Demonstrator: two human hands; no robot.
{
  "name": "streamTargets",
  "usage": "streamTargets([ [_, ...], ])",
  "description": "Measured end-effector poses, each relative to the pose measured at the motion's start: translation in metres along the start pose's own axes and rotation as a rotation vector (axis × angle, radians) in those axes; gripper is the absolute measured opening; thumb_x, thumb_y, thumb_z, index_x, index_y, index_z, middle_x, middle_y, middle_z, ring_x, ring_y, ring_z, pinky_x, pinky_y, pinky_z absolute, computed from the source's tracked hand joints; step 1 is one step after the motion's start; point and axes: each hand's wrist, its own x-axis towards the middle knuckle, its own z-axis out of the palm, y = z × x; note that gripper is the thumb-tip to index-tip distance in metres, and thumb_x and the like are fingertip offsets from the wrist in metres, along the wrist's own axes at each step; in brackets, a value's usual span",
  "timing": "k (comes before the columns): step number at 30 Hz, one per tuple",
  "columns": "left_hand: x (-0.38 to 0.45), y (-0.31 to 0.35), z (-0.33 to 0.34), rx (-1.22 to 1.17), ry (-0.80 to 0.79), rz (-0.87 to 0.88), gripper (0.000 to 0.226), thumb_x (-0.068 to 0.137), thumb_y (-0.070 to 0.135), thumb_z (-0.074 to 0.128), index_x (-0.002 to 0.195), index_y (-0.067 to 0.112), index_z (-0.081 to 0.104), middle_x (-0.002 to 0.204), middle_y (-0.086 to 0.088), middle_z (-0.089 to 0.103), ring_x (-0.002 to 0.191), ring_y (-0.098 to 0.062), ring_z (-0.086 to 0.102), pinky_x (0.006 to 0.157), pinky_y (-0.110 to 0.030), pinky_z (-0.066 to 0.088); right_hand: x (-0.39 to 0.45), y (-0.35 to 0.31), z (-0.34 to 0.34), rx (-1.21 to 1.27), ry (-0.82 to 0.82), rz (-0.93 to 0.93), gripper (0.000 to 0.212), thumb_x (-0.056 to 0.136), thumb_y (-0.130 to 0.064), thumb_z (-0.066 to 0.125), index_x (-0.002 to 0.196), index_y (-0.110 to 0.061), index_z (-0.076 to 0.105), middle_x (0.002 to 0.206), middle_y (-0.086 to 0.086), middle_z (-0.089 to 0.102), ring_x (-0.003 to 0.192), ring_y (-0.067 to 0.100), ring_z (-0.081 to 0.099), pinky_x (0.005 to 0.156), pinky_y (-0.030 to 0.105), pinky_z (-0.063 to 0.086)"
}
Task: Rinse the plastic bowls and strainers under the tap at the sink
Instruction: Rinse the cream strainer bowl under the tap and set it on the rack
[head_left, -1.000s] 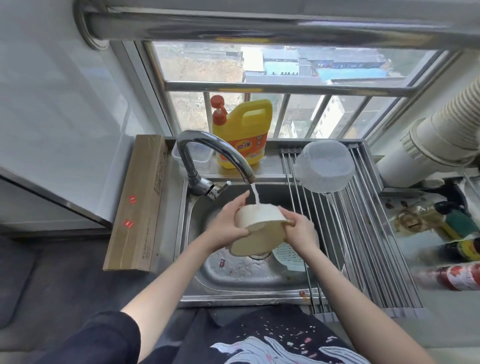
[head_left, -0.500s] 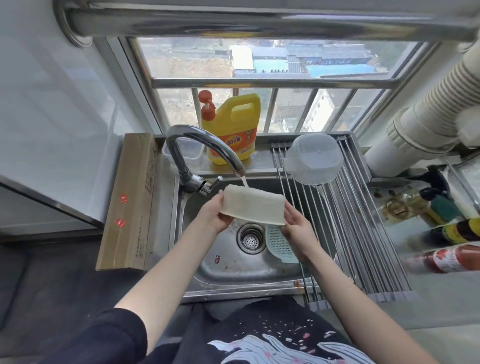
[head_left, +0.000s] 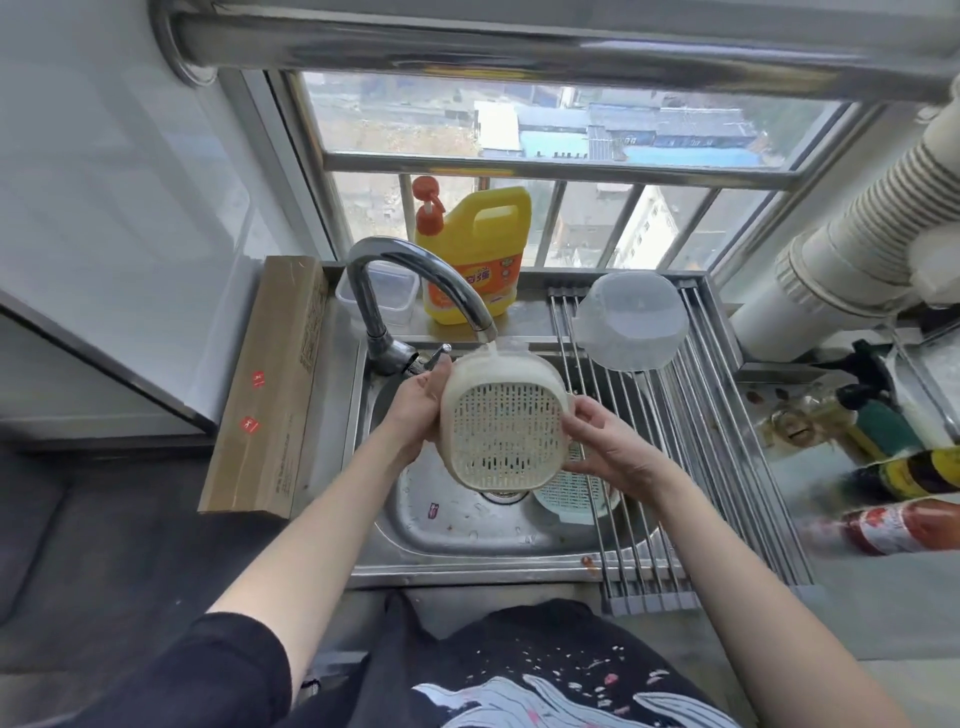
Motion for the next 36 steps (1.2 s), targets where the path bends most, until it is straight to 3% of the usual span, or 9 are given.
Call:
streamTargets([
  [5,-0.006,-0.002,0.005,-0.159,-0.039,-0.007,0.049,0.091,0.056,0.042,0.079,0.014,0.063,0.046,0.005,0.059,0.037,-0.009,0.051,0.035,-0.012,0.032,-0.009,-0.004,0.005,0.142,-0.104,-0.05,0.085,0.057,-0.044,0.087,0.124,-0.004,0.052,0.122,0.015,0.06,0.115,0.03,0.059,0.087,0.054,0.051],
  [11,-0.012,-0.002,0.006,-0.223,-0.23,-0.076,0.048,0.099,0.036,0.042,0.123,-0.004,0.057,0.102,-0.016,0.064,0.08,-0.022,0.062,0.063,-0.033,0.054,-0.011,0.022,0.014,0.527,-0.012,-0.031,0.088,0.06,-0.063,0.072,0.134,-0.021,0.052,0.133,0.014,0.057,0.12,0.03,0.057,0.098,0.053,0.044],
  [14,-0.017,-0.002,0.018,-0.176,-0.145,-0.086,0.036,0.102,0.031,0.039,0.111,0.005,0.062,0.095,-0.012,0.066,0.078,-0.022,0.061,0.064,-0.032,0.05,-0.017,0.033,0.021,0.623,0.05,-0.001,0.078,0.074,-0.063,0.053,0.135,-0.016,0.049,0.131,0.015,0.057,0.113,0.03,0.058,0.092,0.048,0.049],
  [17,-0.013,-0.002,0.027,-0.19,0.047,-0.064,0.031,0.098,0.034,0.049,0.096,0.008,0.067,0.096,-0.011,0.066,0.085,-0.022,0.057,0.073,-0.032,0.045,-0.016,0.041,0.034,0.722,0.098,0.04,0.081,0.069,-0.062,0.062,0.132,-0.013,0.051,0.123,0.015,0.062,0.106,0.032,0.062,0.078,0.048,0.057],
  [21,-0.012,0.002,0.019,-0.199,0.058,-0.078,0.03,0.094,0.039,0.054,0.087,0.013,0.067,0.082,-0.006,0.069,0.075,-0.02,0.06,0.07,-0.032,0.047,-0.014,0.041,0.033,0.816,0.148,0.083,0.071,0.082,-0.068,0.04,0.127,-0.015,0.055,0.127,0.018,0.061,0.117,0.036,0.056,0.095,0.054,0.047],
  [24,-0.02,0.0,0.011,-0.066,-0.07,-0.164,0.044,0.097,0.048,0.041,0.089,0.012,0.064,0.069,-0.003,0.068,0.061,-0.017,0.062,0.053,-0.025,0.05,-0.015,0.029,0.029,0.583,0.188,0.061,0.061,0.094,-0.062,0.027,0.127,-0.02,0.057,0.135,0.017,0.055,0.125,0.035,0.049,0.096,0.057,0.044],
  [29,-0.025,-0.016,-0.012,-0.012,-0.307,-0.346,0.063,0.095,0.061,0.016,0.118,0.02,0.058,0.117,-0.003,0.065,0.11,-0.022,0.058,0.096,-0.047,0.044,-0.029,0.011,0.014,0.219,0.298,-0.276,0.056,0.078,-0.062,0.056,0.115,-0.021,0.067,0.115,0.019,0.06,0.105,0.029,0.056,0.092,0.052,0.045],
  [32,-0.031,-0.016,-0.019,0.073,-0.334,-0.383,0.052,0.098,0.056,0.023,0.119,0.024,0.059,0.124,-0.002,0.059,0.118,-0.024,0.054,0.099,-0.048,0.042,-0.035,0.013,-0.003,0.118,0.361,-0.381,0.076,0.069,-0.071,0.064,0.102,-0.003,0.067,0.098,0.029,0.058,0.089,0.036,0.057,0.082,0.051,0.045],
  [36,-0.03,-0.017,-0.015,0.171,-0.313,-0.405,0.038,0.101,0.044,0.031,0.113,0.024,0.061,0.126,-0.004,0.06,0.113,-0.022,0.057,0.095,-0.043,0.045,-0.038,0.02,0.004,-0.214,0.449,-0.285,0.081,0.057,-0.075,0.067,0.081,0.002,0.061,0.075,0.01,0.063,0.067,0.024,0.059,0.054,0.025,0.048],
])
